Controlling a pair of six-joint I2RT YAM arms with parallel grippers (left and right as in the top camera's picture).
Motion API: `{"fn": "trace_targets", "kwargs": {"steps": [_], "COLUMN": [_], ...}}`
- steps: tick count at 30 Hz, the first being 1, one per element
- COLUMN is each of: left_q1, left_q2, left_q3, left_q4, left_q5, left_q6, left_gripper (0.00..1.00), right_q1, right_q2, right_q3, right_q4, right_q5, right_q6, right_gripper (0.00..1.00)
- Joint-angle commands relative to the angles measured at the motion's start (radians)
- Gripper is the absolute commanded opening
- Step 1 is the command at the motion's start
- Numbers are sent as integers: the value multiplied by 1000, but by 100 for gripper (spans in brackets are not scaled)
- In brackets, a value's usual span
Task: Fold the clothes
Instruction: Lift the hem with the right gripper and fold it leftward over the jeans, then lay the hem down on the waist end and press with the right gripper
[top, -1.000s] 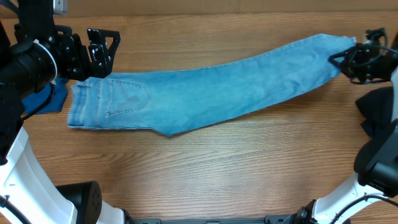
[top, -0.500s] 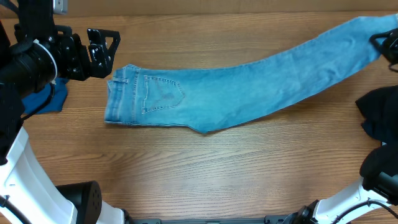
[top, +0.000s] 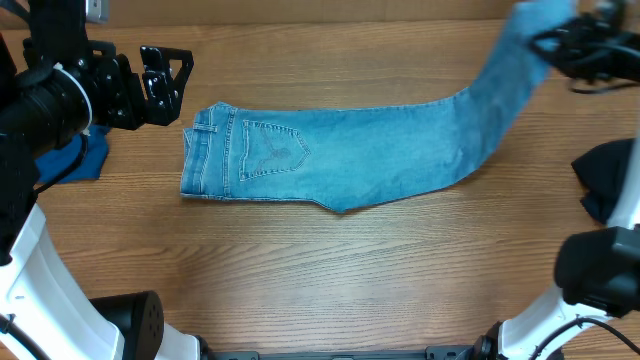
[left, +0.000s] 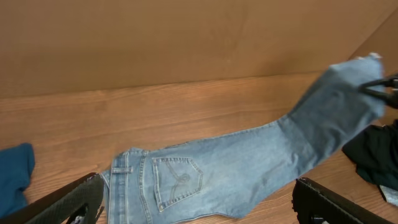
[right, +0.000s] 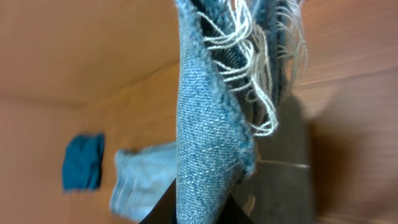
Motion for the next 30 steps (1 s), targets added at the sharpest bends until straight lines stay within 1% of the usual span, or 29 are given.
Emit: {"fn": "trace_targets", "kwargs": {"steps": [1, 6, 8, 11, 18, 21, 30], "left_q1": [-3, -3, -3, -3, -3, -3, -3], "left_q2": [5, 5, 5, 5, 5, 5, 5], "left_q3": [-4, -4, -4, -4, -4, -4, -4], "left_q4": [-1, -1, -1, -1, -1, -1, -1], "left_q5": [16, 16, 16, 16, 16, 16, 16], "left_q6": [12, 12, 12, 12, 12, 12, 12], "left_gripper": [100, 100, 100, 100, 100, 100, 100], "right_q1": [100, 251, 317, 419, 646, 702, 806], "right_q2": [-37, -37, -37, -36, -27, -5, 157], "right_q3": [33, 32, 32, 31, 1, -23, -29], "right_q4": [31, 33, 42, 77, 146, 169, 222], "right_q5": [-34, -31, 0, 80, 340, 384, 383], "right_q6": [72, 76, 100, 154, 344, 383, 417], "right_gripper": [13, 13, 13, 14, 15, 15, 16]}}
